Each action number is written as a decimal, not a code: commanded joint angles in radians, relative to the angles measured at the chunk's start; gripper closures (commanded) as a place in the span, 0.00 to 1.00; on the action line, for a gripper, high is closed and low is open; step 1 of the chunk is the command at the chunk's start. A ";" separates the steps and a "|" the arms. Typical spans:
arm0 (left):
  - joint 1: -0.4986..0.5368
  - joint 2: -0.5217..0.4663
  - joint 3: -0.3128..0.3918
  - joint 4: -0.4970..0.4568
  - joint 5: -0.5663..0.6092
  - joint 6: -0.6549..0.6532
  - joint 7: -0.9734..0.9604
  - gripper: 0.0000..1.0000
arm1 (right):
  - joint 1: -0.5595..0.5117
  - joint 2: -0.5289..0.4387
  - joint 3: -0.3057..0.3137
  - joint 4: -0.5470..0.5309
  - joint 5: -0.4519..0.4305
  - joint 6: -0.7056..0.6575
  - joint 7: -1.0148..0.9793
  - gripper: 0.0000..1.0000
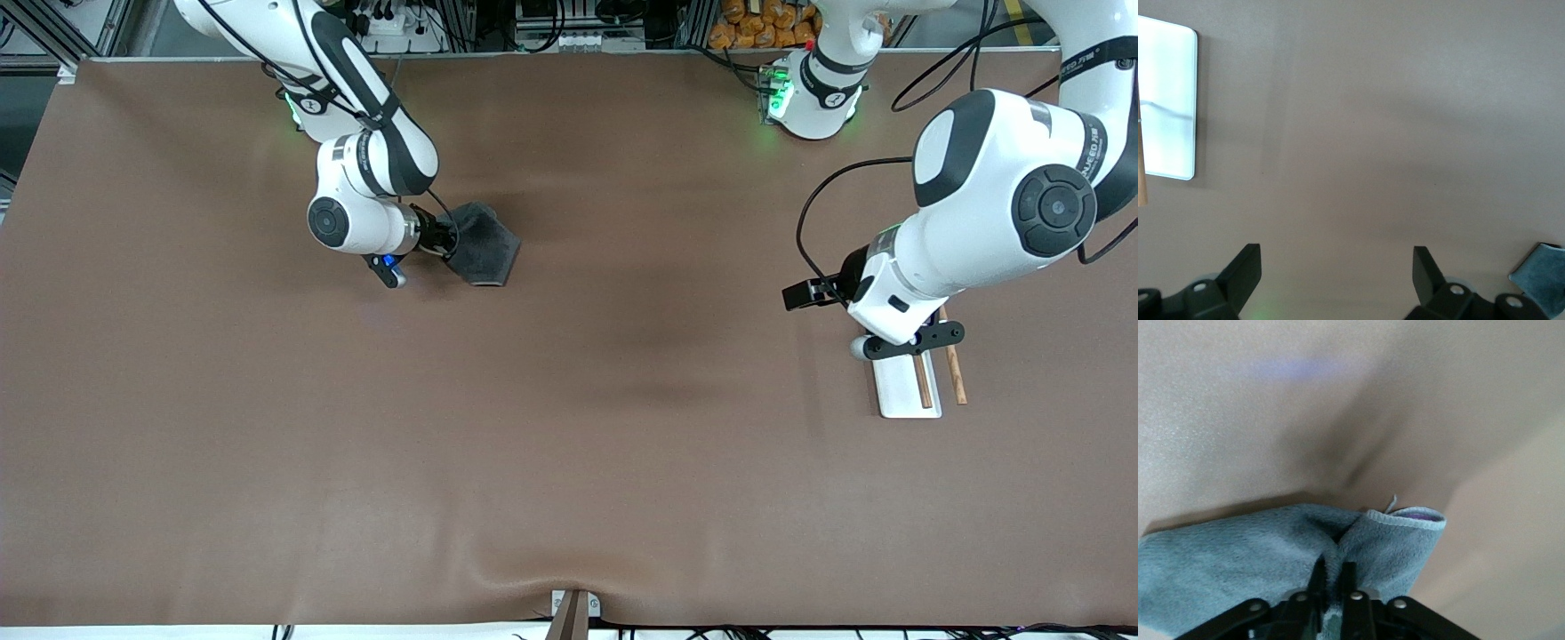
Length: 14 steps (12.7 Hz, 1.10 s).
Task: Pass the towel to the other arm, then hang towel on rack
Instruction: 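Lower the right gripper onto the grey towel and grasp it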
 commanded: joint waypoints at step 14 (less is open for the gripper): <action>-0.042 0.000 -0.005 0.025 0.018 0.036 -0.073 0.00 | -0.113 -0.110 -0.027 0.365 -0.049 -0.554 0.277 1.00</action>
